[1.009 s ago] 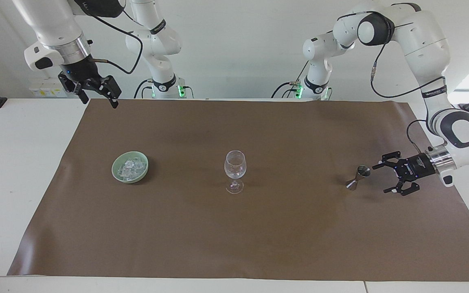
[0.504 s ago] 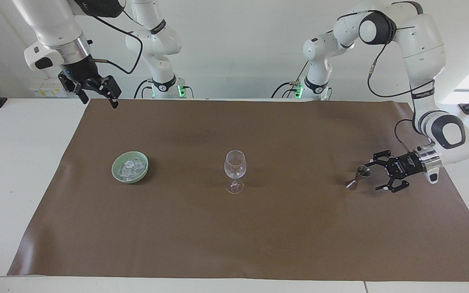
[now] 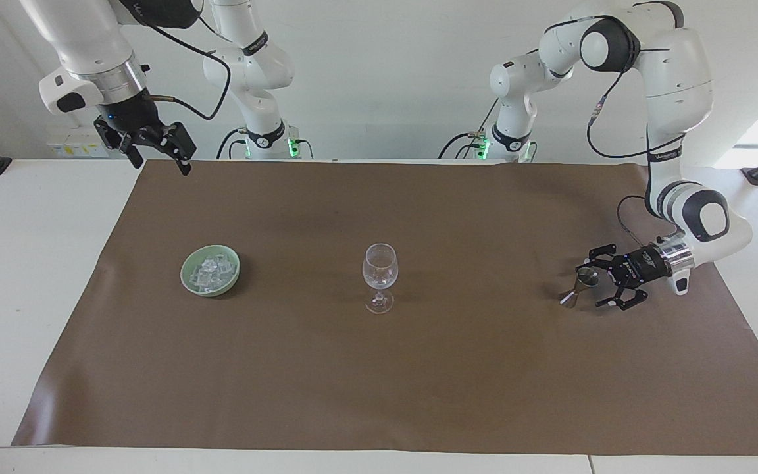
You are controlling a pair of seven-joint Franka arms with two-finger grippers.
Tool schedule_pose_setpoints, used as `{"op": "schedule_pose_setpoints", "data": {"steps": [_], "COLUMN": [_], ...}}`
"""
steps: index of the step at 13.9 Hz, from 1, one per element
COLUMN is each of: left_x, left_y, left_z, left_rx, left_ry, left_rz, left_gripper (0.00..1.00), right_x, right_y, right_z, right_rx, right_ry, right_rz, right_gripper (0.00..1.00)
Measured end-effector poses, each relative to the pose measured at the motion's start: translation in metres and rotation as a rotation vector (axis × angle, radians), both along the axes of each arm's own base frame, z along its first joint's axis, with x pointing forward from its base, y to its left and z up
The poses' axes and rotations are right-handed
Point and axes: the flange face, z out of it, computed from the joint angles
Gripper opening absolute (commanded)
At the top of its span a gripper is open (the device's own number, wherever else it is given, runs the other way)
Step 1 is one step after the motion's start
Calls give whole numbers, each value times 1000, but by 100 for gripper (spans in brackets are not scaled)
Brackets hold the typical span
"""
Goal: Pour wine and add ice with both arms
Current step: 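Close the left gripper on the silver cup and lift it, then carry the silver cup with the left gripper toward the wine glass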
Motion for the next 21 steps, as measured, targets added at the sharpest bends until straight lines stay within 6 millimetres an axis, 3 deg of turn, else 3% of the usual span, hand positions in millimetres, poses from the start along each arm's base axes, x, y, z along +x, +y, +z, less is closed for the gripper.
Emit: {"op": "schedule_pose_setpoints", "data": {"steps": [9,21], "left_x": [-35,-30], "left_y": [-18,-32], "left_z": [-22,-25], "left_rx": [-125,-166], "left_ry": [-104,-130], "left_rz": [141,234], "left_gripper": [100,100], "right_x": [0,0], "right_y": [0,0], "right_z": [0,0], "right_rx": [0,0], "right_ry": [0,0], "right_rz": [0,0], "right_gripper": [100,100]}}
